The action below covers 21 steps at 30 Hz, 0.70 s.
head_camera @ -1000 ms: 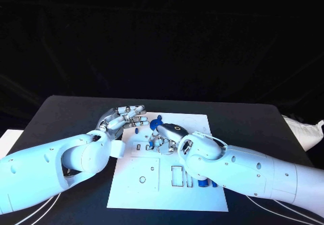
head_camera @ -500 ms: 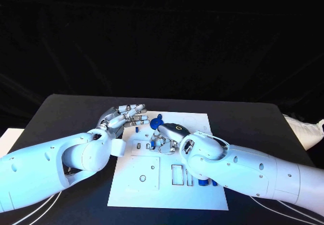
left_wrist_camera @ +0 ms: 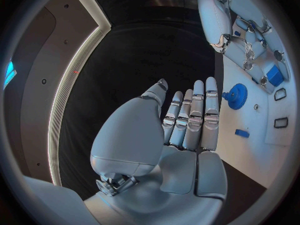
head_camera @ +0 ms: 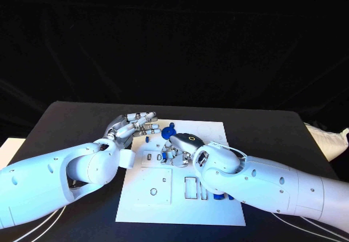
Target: Assemble the parts on the task board
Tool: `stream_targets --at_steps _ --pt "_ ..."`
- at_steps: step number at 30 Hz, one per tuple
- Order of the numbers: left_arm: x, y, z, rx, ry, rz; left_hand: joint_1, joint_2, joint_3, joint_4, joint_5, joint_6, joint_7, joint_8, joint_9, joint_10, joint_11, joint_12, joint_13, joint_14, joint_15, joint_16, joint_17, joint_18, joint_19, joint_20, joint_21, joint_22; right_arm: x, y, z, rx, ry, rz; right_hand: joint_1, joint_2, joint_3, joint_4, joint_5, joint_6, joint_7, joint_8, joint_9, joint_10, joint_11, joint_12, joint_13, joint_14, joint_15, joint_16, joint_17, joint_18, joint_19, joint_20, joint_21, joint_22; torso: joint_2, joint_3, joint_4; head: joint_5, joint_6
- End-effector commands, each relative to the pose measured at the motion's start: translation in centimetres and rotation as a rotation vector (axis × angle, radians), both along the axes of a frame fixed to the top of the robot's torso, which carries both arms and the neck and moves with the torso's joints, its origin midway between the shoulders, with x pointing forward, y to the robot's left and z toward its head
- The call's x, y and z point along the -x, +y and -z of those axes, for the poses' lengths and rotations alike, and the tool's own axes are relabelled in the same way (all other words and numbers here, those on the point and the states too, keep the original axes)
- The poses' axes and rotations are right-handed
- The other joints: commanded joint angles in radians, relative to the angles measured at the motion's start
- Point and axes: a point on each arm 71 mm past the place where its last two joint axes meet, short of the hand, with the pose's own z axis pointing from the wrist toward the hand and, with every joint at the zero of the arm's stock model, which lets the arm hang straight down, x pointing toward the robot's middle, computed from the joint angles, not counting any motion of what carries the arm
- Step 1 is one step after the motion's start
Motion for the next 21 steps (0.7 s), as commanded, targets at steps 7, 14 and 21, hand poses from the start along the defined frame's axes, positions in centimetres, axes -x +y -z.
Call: stream_targets --at_steps 7,14,21 --pt "0.0 -0.2 -0.2 0.014 -0.01 0.018 0.0 0.007 0.001 -0.007 -0.003 0.007 -0.001 -0.006 -0.001 0.007 -0.001 -0.003 -0.001 0.006 0.004 -0.004 0.001 0.01 0.004 0.0 -0.004 -0.001 0.0 -0.6 0.9 0.027 0.006 0.054 -0.017 -0.02 -0.04 0.025 -0.02 -0.081 0.018 -0.014 -0.03 -0.077 0.016 -0.149 -0.1 0.064 0.021 -0.039 0.075 -0.009 -0.005 0.02 -0.013 -0.012 0.0 -0.0002 0.0011 -0.002 0.0" --pt "0.0 -0.2 -0.1 0.014 -0.01 0.017 0.0 0.007 0.001 -0.007 -0.003 0.007 -0.001 -0.006 -0.001 0.007 -0.001 -0.003 -0.001 0.006 0.004 -0.004 0.001 0.01 0.004 0.0 -0.004 -0.001 0.5 -0.5 0.2 -0.046 -0.067 0.043 -0.018 -0.028 -0.061 0.041 -0.024 -0.094 0.021 -0.011 -0.039 -0.091 0.02 -0.165 -0.115 0.062 0.024 -0.046 0.067 -0.008 -0.008 0.024 -0.016 -0.016 0.0 0.0002 0.0013 -0.002 0.005" --pt "0.0 -0.2 -0.1 -0.001 -0.014 0.016 -0.001 0.011 0.008 -0.012 -0.002 0.014 -0.006 -0.004 0.0 0.025 -0.008 0.004 0.002 0.025 -0.003 0.002 0.009 0.012 0.018 -0.005 0.0 0.0 1.8 -0.6 -1.2 -0.148 -0.14 -0.023 -0.002 -0.03 -0.067 0.043 -0.021 -0.092 0.021 -0.007 -0.042 -0.081 0.019 -0.135 -0.1 0.063 0.024 -0.046 0.069 -0.009 -0.005 0.025 -0.013 -0.01 -0.001 0.0007 0.0011 0.001 0.011"
